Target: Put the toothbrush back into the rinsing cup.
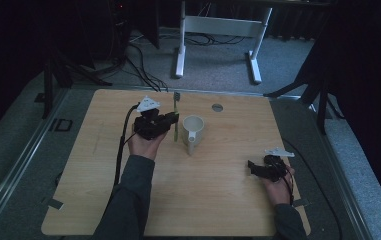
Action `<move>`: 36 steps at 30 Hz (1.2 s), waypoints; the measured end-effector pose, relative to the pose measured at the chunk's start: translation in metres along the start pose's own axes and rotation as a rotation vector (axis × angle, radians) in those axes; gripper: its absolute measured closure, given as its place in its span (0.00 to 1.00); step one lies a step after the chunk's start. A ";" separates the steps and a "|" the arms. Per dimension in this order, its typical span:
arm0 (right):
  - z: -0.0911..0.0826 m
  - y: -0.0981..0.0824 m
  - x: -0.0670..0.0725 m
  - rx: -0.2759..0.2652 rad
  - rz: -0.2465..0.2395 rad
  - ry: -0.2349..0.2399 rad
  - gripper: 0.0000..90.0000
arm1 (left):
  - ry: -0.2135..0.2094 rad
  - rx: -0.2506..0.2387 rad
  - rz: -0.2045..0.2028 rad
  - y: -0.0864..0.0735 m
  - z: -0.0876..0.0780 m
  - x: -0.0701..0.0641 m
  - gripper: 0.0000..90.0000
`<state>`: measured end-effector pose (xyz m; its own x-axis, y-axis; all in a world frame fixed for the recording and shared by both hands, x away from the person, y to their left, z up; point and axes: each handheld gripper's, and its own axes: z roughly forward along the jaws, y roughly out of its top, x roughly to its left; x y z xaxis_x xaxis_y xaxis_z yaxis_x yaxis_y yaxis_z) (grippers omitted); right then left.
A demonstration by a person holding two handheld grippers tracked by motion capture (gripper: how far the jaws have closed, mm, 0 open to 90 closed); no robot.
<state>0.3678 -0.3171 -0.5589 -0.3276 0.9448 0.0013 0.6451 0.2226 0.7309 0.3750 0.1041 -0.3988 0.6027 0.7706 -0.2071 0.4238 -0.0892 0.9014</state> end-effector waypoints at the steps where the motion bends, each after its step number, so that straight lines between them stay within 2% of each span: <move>1: 0.000 0.000 0.000 0.000 0.000 0.000 0.24 | -0.003 -0.004 0.000 0.000 0.000 -0.001 0.90; 18: 0.000 0.000 0.000 0.000 -0.001 0.002 0.24 | -0.021 -0.031 0.009 0.002 0.012 -0.010 0.90; 36: 0.001 0.001 0.000 0.000 -0.003 0.002 0.24 | -0.037 -0.057 -0.004 0.002 0.017 -0.012 0.90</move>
<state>0.3692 -0.3168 -0.5589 -0.3311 0.9436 0.0003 0.6441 0.2258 0.7308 0.3803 0.0837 -0.4012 0.6260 0.7470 -0.2237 0.3878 -0.0494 0.9204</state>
